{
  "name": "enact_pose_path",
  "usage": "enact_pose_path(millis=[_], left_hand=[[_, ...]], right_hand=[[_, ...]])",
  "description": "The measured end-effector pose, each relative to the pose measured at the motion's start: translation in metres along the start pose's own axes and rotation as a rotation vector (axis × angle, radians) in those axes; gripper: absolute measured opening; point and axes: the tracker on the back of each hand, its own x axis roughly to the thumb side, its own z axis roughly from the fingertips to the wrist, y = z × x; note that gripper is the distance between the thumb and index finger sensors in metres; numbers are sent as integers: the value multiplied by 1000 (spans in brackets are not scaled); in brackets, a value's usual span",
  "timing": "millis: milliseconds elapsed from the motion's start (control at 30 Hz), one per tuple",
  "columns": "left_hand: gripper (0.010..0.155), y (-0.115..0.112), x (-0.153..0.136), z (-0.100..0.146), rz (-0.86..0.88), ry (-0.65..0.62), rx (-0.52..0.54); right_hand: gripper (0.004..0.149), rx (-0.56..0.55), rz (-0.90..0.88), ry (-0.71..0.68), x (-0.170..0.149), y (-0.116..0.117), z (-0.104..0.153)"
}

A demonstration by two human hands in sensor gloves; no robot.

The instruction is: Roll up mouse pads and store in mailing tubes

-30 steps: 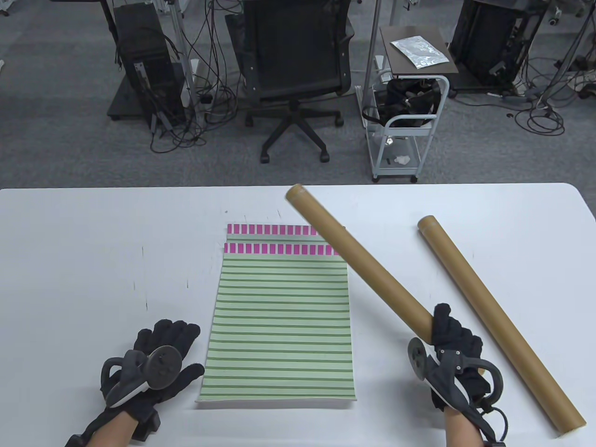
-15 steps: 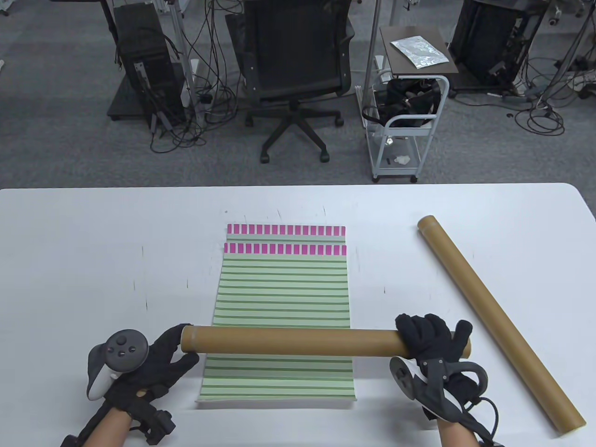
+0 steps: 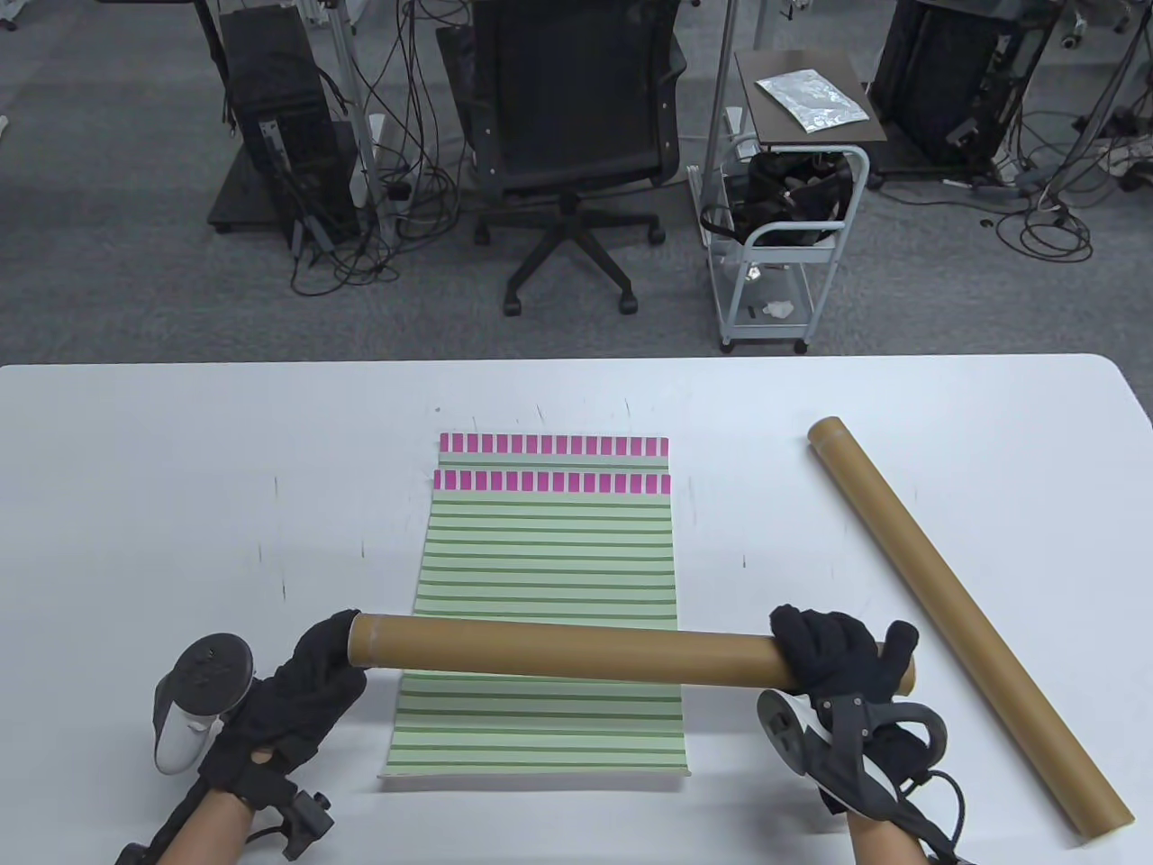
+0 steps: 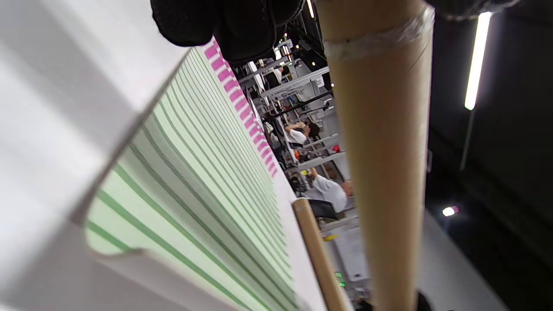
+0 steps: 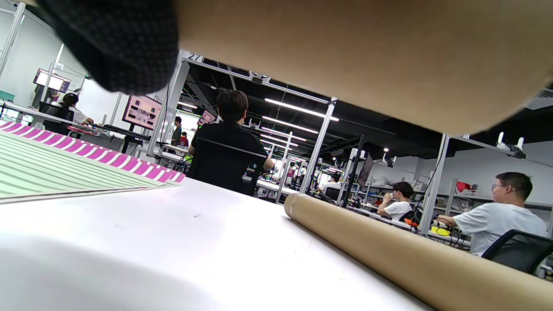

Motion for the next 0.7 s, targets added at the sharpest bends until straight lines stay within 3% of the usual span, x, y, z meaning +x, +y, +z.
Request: enact_pose_path(millis=[100,300,500,600,700], left_hand=[[69,0,0,0,-8,16,21],[52,-1,7,3,-185,81,143],[47,1,-6,0,26,146,102],[46,5,-8,-1,73,69,38],[45,4,-11,-4,350,-10,-57]], right_hand=[[77,2,2,-3,1,0,0],[77,-21,36,-35,9,-1,2],[77,-58,66,-35,13,-4,3],[77,-37,41,-40,12,-2,2],[77,-11,0,-43,9,1,2]])
